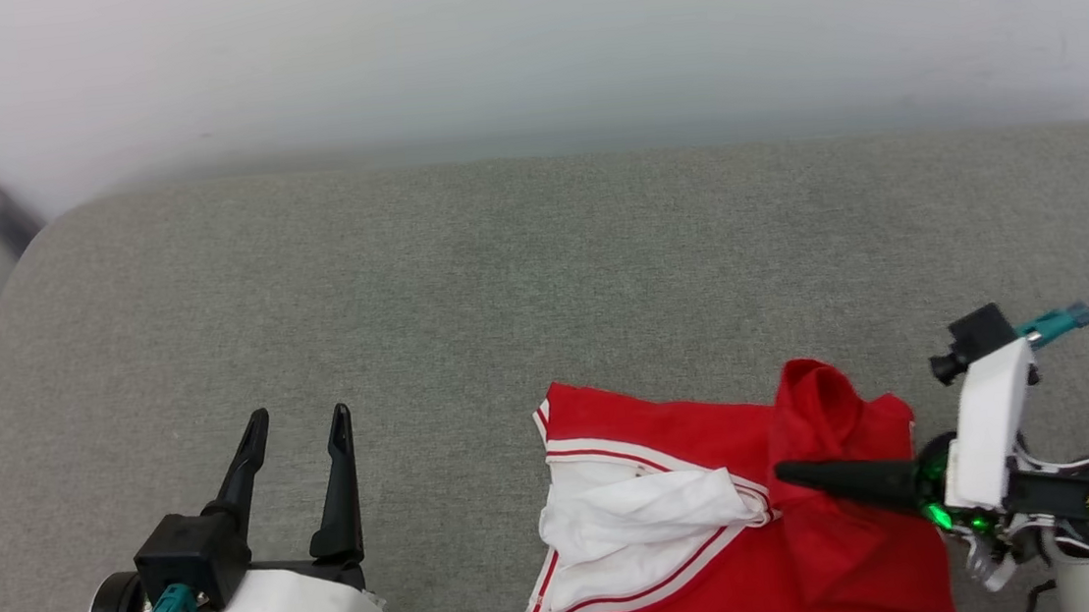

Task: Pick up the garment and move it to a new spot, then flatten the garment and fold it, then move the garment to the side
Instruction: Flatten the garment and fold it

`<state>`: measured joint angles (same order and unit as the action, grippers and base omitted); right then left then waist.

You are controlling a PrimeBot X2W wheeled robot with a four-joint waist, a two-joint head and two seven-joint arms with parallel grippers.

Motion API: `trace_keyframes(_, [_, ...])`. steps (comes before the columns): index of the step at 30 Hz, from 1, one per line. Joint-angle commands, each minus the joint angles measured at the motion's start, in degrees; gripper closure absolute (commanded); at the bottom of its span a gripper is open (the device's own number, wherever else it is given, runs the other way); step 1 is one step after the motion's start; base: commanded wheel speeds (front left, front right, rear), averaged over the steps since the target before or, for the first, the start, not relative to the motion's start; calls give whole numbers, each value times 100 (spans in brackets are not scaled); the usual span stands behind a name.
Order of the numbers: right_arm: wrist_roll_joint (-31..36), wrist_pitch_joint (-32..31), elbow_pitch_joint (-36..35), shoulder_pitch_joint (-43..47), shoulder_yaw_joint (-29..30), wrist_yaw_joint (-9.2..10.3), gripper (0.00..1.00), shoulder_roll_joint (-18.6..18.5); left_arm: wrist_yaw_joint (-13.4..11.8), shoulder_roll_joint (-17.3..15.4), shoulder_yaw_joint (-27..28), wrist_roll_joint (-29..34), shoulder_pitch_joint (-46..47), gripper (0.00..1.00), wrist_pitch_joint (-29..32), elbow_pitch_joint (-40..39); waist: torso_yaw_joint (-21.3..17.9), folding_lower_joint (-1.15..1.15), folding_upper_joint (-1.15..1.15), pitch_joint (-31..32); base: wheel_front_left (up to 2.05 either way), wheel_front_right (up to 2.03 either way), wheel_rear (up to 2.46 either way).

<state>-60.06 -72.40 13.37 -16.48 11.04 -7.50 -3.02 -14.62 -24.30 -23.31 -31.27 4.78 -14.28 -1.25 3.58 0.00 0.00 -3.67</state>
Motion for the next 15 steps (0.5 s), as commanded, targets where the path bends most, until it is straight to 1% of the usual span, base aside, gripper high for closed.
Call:
trace_keyframes(1, [-116,81,39,-66,-182,2,100,22,2,10,0,24,29,0,12,17,55,0,0,12,0,0,0])
trace_keyframes(5, [-485,593,168,-164,-1035,2,100,20,-5,35,-32,5,26,0,17,23,162,0,0,-6,0,0,0])
trace_keyframes(9, [-503,1280,478,-337,-1884,2,100,21,39,69,-78,-3,120,0,17,41,282,0,0,-91,0,0,0])
trace_keyframes(12, [-251,1896,885,-550,-2348,2,100,18,45,93,-97,7,186,0,7,60,349,0,0,-173,0,0,0])
trace_keyframes(13, [-49,2127,1090,-616,-2454,2,95,16,45,105,-98,6,192,0,1,73,367,0,0,-196,0,0,0])
trace_keyframes(14, [120,2345,1244,-709,-2570,2,67,16,42,115,-94,5,208,0,-4,90,381,0,0,-218,0,0,0])
trace_keyframes(15, [141,2503,1392,-764,-2671,2,26,17,48,120,-91,7,227,0,-11,99,391,0,0,-230,0,0,0])
